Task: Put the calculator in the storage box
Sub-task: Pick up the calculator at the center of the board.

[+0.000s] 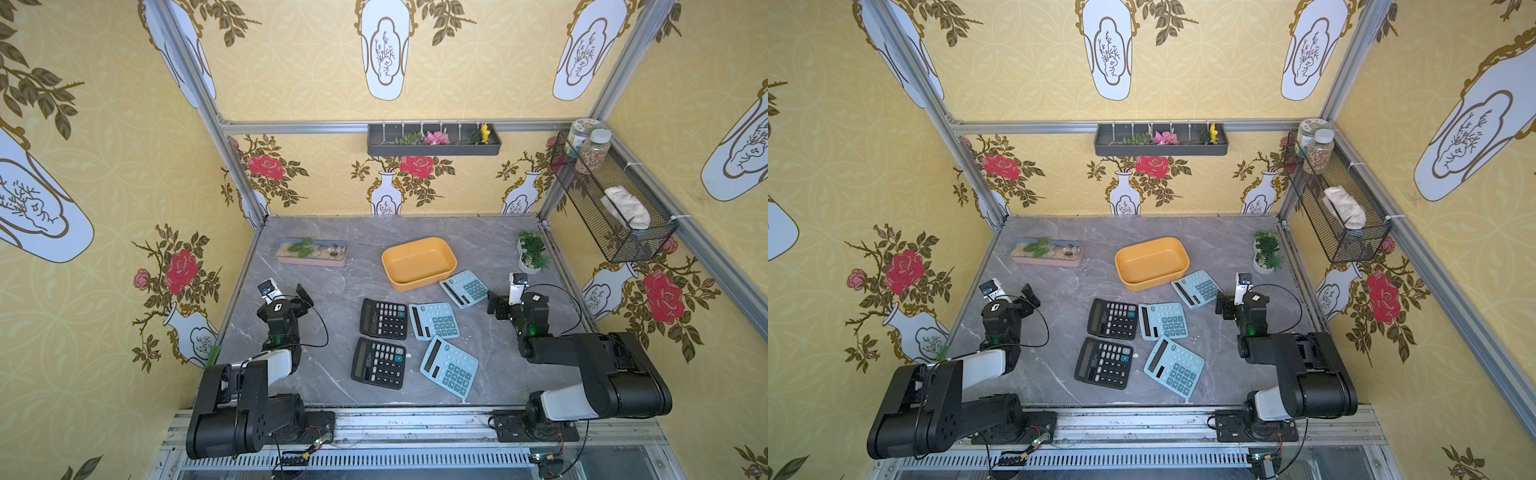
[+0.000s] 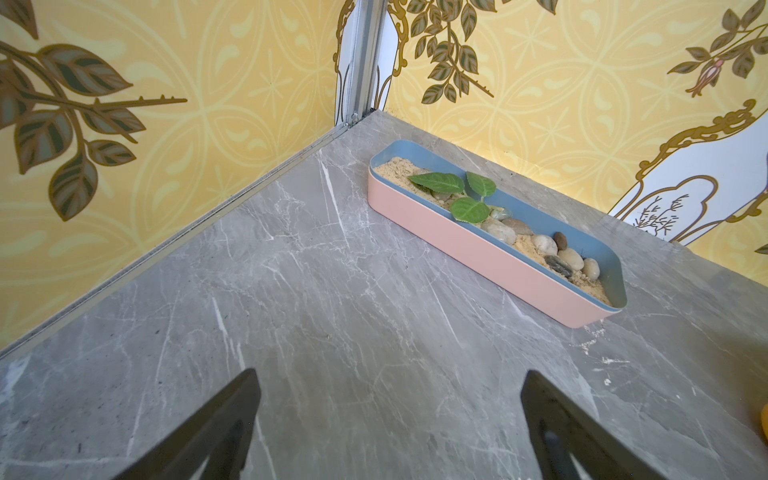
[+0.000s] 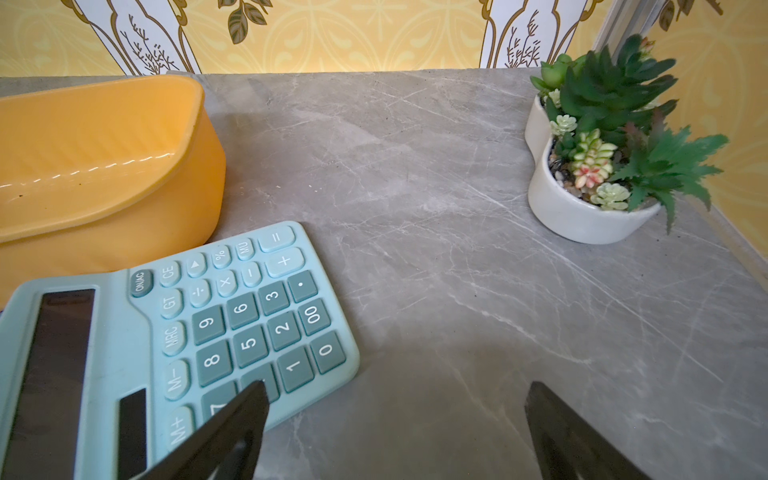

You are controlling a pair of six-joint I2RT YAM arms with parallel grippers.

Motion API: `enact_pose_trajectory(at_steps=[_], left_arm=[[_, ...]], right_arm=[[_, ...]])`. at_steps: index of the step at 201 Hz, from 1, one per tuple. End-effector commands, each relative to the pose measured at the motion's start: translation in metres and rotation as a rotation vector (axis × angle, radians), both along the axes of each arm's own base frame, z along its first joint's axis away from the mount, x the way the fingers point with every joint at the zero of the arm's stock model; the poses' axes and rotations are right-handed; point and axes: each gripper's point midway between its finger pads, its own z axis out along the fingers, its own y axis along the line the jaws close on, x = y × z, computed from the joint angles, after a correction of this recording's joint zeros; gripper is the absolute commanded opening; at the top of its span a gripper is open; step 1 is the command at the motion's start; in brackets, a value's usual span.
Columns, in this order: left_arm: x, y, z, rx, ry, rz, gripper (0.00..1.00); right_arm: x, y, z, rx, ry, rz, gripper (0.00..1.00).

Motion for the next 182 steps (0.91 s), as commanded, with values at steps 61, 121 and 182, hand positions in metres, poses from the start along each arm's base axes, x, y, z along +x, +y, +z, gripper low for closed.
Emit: enact_pose_trajectory(at_steps=[61,121,182], left_arm=[[0.001,-0.0011,0.0031,0.004,-0.02,-0.009,1.0],[0.0009,-0.0004,0.0032,0.0,-0.021,-0.008,1.0],[0.0014,-0.0006,0.0022,0.0,-0.017,-0.009,1.0]], right_arm=[[0.0045,-0.0009,0.01,0.005,-0.042,-0.003,0.97],[0.0048,-0.0019,0.0093,0.013,-0.038,-0.003,0.97],[0.0049,-0.0023,0.0091,0.025,-0.036,0.002,0.97]])
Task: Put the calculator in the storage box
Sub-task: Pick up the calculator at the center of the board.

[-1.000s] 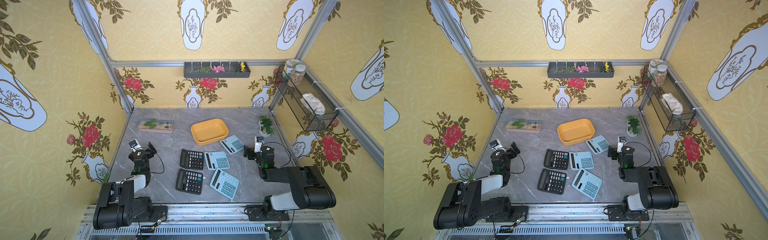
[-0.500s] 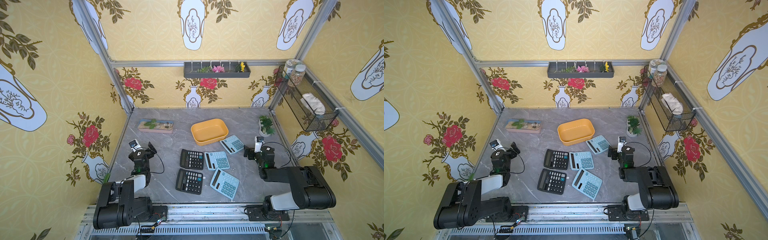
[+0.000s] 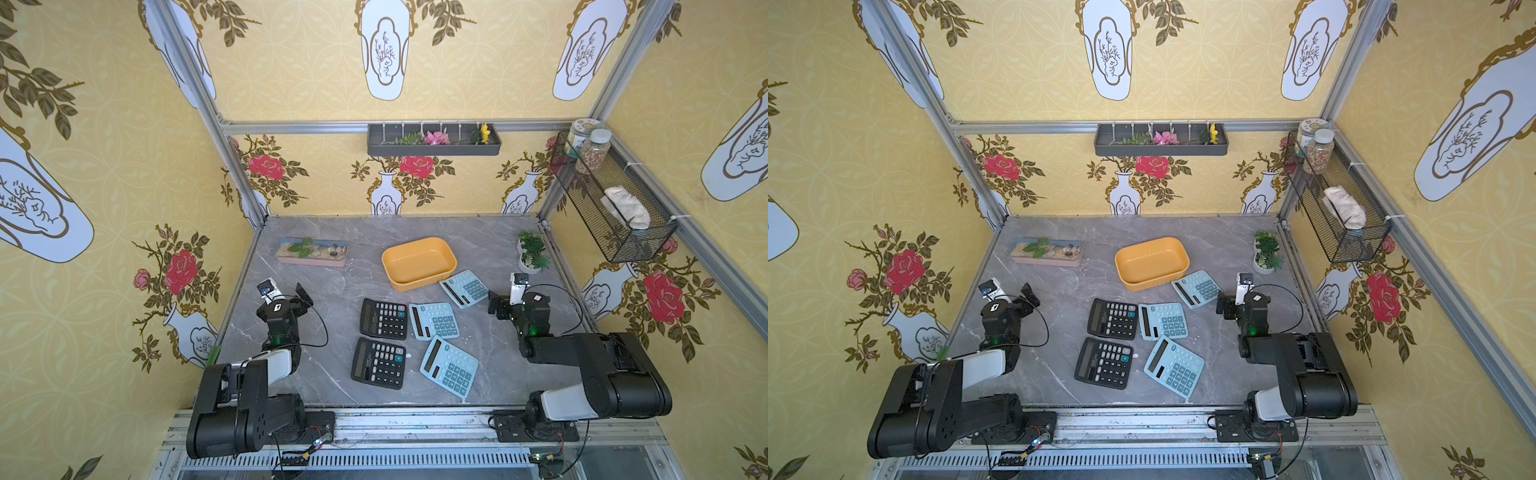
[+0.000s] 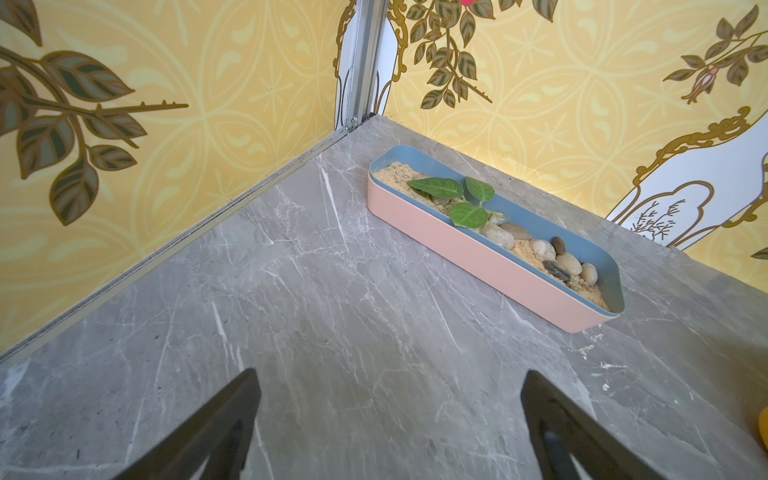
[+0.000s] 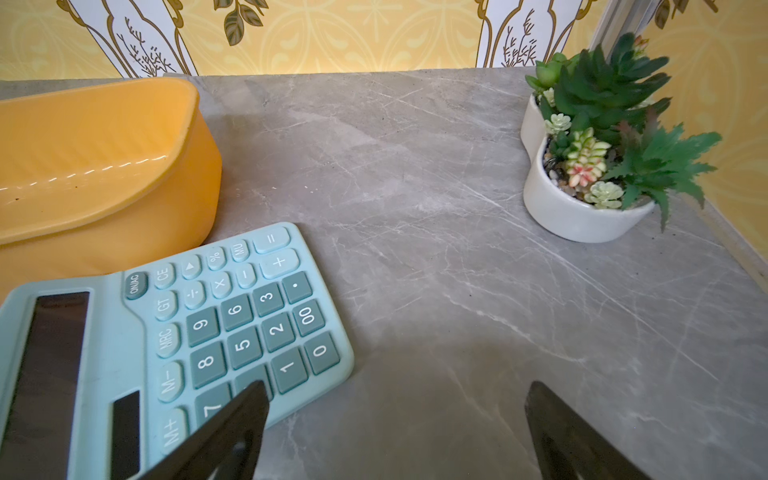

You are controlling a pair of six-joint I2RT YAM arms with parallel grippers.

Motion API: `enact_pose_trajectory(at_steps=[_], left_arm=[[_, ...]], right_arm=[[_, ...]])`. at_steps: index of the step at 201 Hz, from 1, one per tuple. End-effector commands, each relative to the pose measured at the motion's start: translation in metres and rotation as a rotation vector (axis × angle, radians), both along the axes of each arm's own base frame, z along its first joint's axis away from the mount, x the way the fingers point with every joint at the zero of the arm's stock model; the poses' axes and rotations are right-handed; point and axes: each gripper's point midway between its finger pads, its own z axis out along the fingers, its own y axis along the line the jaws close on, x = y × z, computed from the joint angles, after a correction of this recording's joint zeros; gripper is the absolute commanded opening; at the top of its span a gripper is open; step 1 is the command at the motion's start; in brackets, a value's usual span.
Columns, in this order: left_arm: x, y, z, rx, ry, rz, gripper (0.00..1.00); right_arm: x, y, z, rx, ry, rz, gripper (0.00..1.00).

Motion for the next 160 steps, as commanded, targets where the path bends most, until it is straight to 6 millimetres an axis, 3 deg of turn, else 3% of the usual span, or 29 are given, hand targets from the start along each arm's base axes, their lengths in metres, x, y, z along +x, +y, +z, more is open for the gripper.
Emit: enact_pose_trajectory(at_steps=[1,34,49,62,74,95,120,140,160], left_arm=[[0.001,-0.002,0.001,0.0,-0.009,-0.011,1.0],[0.009,-0.02,-0.001,0.005,0.01,-0.13,1.0],[0.009,-0.021,0.002,0.006,0.002,-0.136,0.91],[0.013,-0.024,0.01,0.012,0.039,-0.159,0.78],[0.016,-0.023,0.031,0.035,0.084,-0.133,0.69],[0.023,-0.039,0.096,0.016,-0.057,-0.103,0.72],[0.026,-0.051,0.145,-0.084,-0.001,-0.113,0.68],[0.022,-0.072,0.148,-0.202,0.138,-0.187,0.66],[0.006,-0.093,0.127,-0.31,0.281,-0.264,0.64]], right_arm=[[0.005,0.001,0.009,0.017,-0.035,0.005,0.97],[0.005,0.0,0.009,0.022,-0.038,0.007,0.97],[0.008,-0.001,0.019,0.024,-0.029,-0.001,0.98],[0.017,-0.004,0.039,0.014,0.042,-0.016,0.98],[0.024,-0.001,0.067,0.004,0.022,0.005,0.99],[0.034,0.013,0.114,-0.048,-0.056,0.069,0.96],[0.035,0.028,0.14,0.008,0.041,0.034,0.88],[0.026,0.045,0.136,0.132,0.247,0.04,0.89],[0.008,0.07,0.132,0.122,0.329,0.093,0.92]])
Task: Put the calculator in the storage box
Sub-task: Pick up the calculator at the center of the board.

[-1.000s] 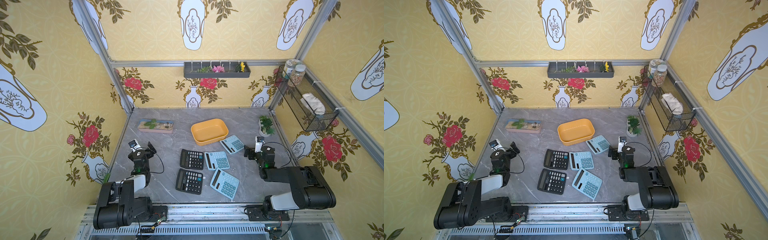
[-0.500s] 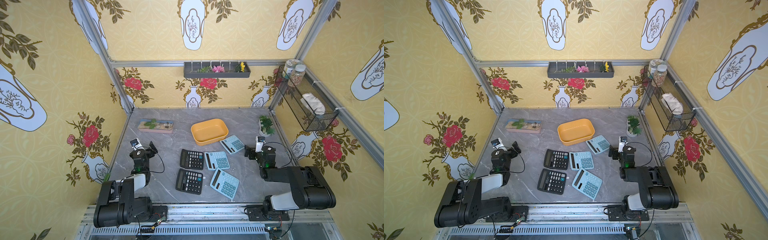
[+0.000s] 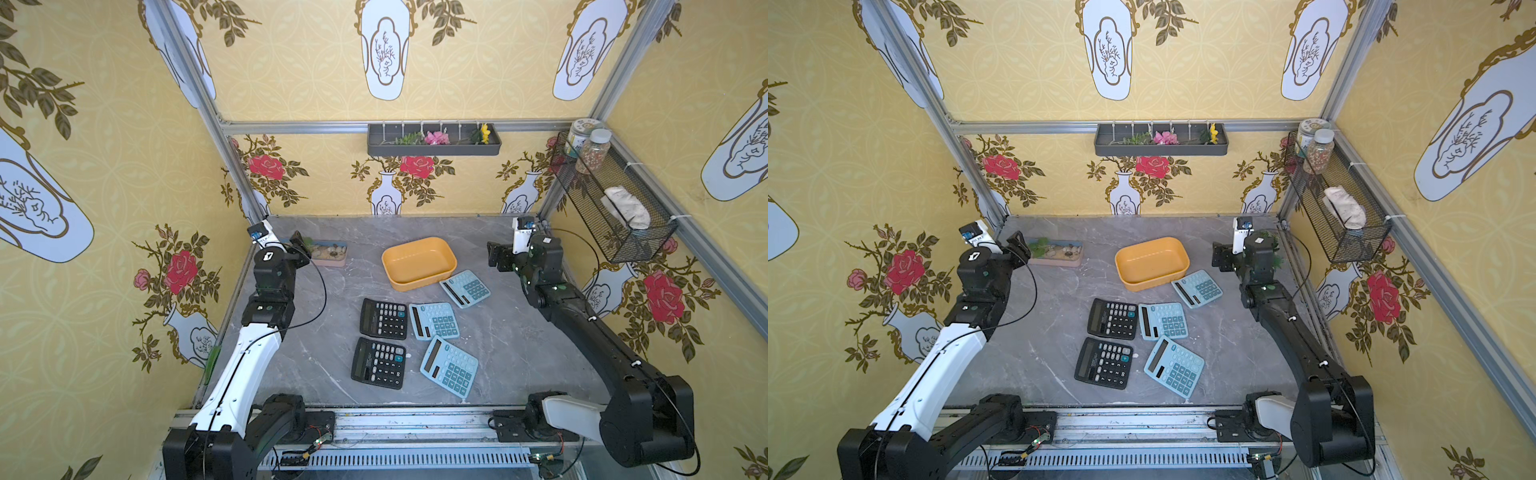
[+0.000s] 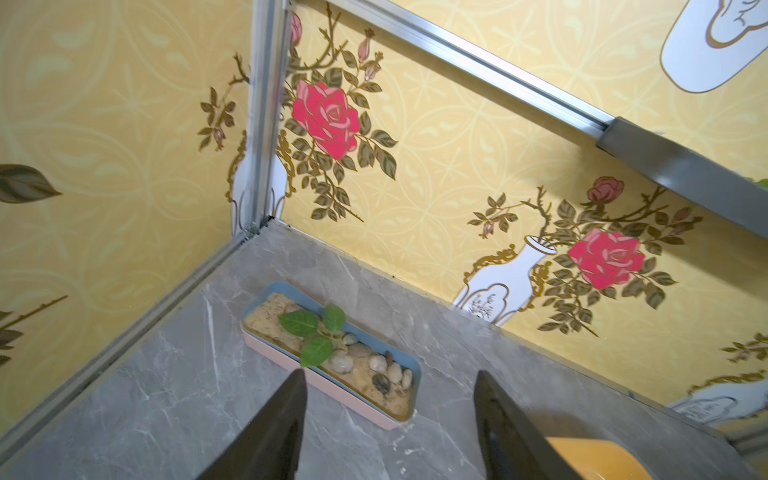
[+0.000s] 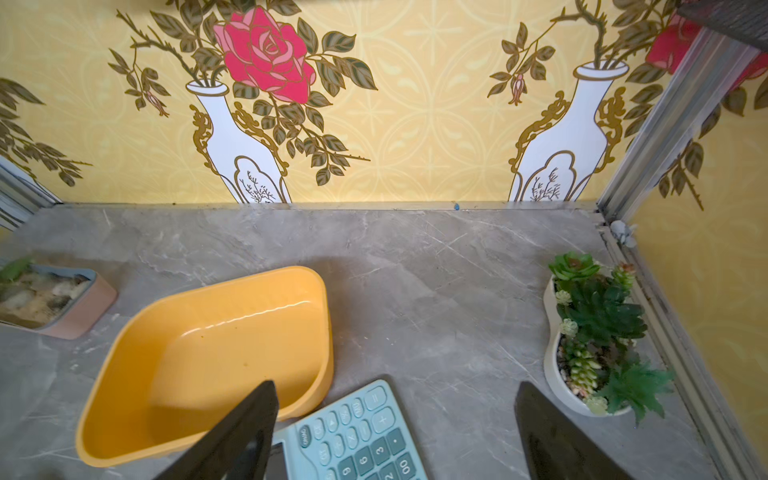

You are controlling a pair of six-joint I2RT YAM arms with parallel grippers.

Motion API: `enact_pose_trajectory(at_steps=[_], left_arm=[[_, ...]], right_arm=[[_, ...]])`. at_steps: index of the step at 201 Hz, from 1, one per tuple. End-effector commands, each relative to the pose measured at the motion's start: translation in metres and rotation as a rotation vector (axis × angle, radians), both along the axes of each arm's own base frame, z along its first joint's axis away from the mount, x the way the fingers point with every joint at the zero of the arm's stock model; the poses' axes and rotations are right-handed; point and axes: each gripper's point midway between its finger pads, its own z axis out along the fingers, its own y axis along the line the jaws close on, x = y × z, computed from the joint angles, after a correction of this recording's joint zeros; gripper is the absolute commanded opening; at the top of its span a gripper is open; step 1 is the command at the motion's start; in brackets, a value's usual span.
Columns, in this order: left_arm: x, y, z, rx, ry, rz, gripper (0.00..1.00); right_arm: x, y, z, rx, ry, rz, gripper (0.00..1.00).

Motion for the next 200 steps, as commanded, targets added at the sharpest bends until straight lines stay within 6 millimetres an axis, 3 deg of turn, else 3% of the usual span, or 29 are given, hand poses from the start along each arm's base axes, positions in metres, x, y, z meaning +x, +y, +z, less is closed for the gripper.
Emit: enact_pose_trajectory(at_steps=[1,34,83,131,200], left_arm=[[-0.036,-0.027,-0.079,-0.142,0.388,-0.113,0.64],[-0.07,-0.057,-0.129,-0.289,0.609,-0.22,0.62],[-0.099,-0.109,-0.168,-0.429,0.778,-0.384,0.62],[-0.097,-0.145,-0.187,-0.48,0.85,-0.482,0.57],[-0.084,-0.156,-0.214,-0.45,0.933,-0.516,0.54]], right_arm=[[-0.047,0.022,-0.051,0.036,0.314,0.028,0.92],[-0.079,0.027,-0.051,0.13,0.364,0.016,0.92],[-0.122,0.028,-0.052,0.2,0.442,0.012,0.87],[-0.146,0.033,-0.062,0.244,0.51,0.027,0.79],[-0.157,0.042,-0.075,0.291,0.562,0.057,0.73]])
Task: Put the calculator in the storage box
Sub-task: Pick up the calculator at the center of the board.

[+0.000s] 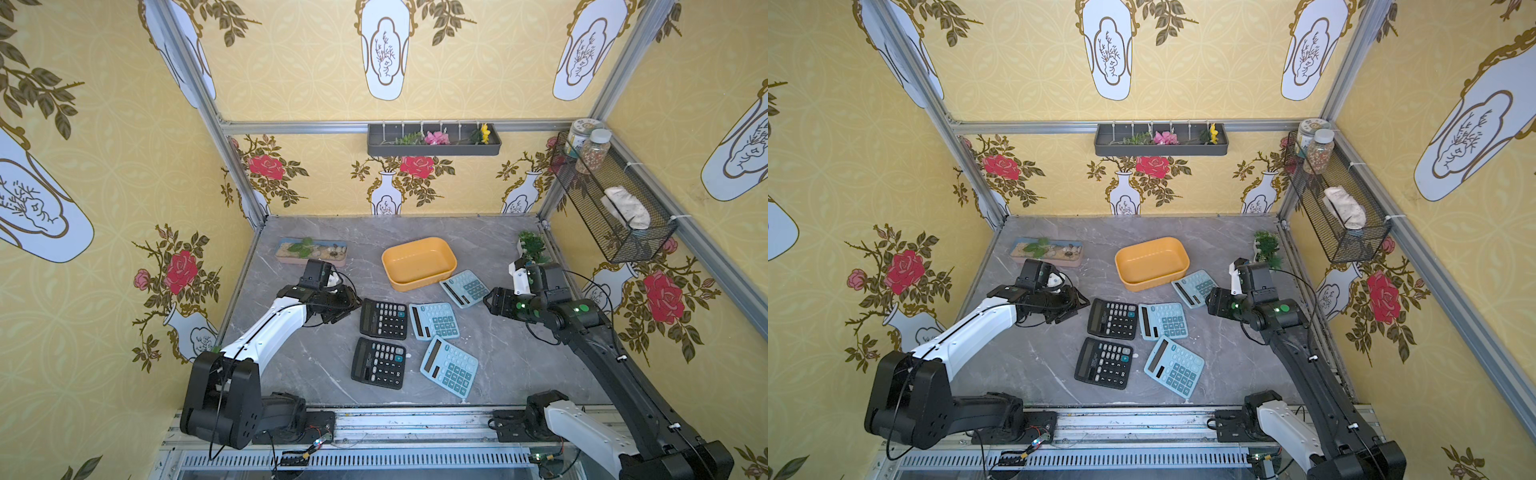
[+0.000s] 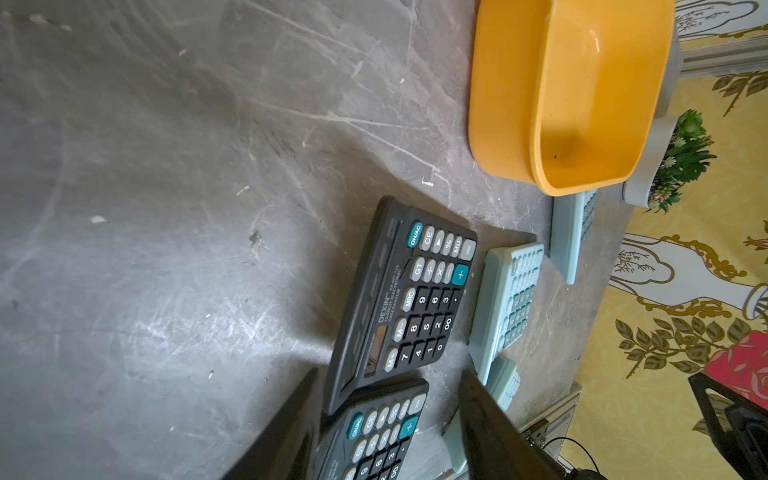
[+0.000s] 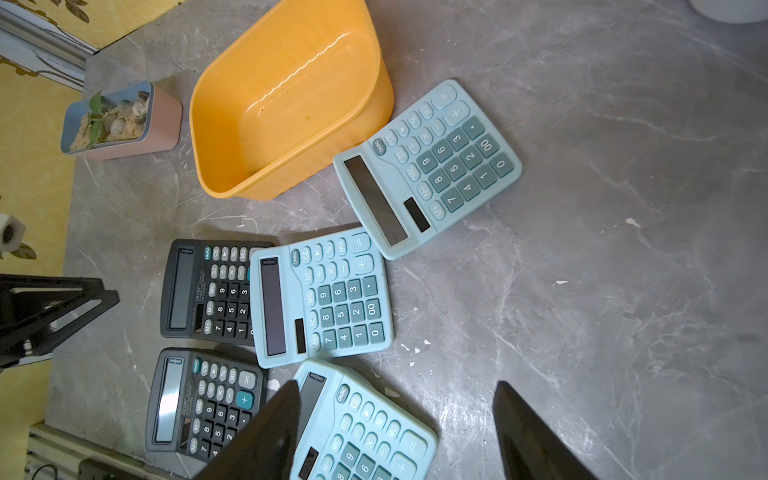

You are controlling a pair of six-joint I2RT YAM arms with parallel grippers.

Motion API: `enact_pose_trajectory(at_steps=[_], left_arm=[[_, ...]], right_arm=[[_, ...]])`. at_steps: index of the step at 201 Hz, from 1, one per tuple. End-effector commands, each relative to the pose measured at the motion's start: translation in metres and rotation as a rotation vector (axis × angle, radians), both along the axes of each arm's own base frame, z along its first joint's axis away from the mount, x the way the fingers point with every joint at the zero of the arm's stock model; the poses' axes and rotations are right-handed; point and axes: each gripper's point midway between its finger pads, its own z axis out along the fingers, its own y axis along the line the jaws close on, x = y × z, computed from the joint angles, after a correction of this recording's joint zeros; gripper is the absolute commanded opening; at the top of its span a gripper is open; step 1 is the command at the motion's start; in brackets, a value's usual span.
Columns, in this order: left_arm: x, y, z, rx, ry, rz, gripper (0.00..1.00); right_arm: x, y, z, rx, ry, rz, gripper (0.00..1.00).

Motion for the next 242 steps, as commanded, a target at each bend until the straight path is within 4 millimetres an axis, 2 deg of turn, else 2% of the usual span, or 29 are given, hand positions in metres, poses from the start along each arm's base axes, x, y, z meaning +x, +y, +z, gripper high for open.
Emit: enact_pose_trajectory(at_steps=[1,86,154,242], left_arm=[[0.006,-0.007,-0.003,-0.01,-0.01,-0.037,0.54],[0.014,-0.017,-0.032,0.001,0.046,-0.078,0.49],[0.01,-0.026,-0.052,0.0,0.085,-0.096,0.43],[0.005,-0.021,-0.057,0.018,0.095,-0.066,0.16]], right_arm=[[-0.004,0.005,-0.004,0.027,0.021,0.012,0.73],[-0.01,0.007,-0.016,0.035,0.053,0.024,0.73],[-0.009,0.007,-0.019,0.032,0.059,0.032,0.68],[-0.011,0.005,-0.022,0.024,0.061,0.028,0.63]])
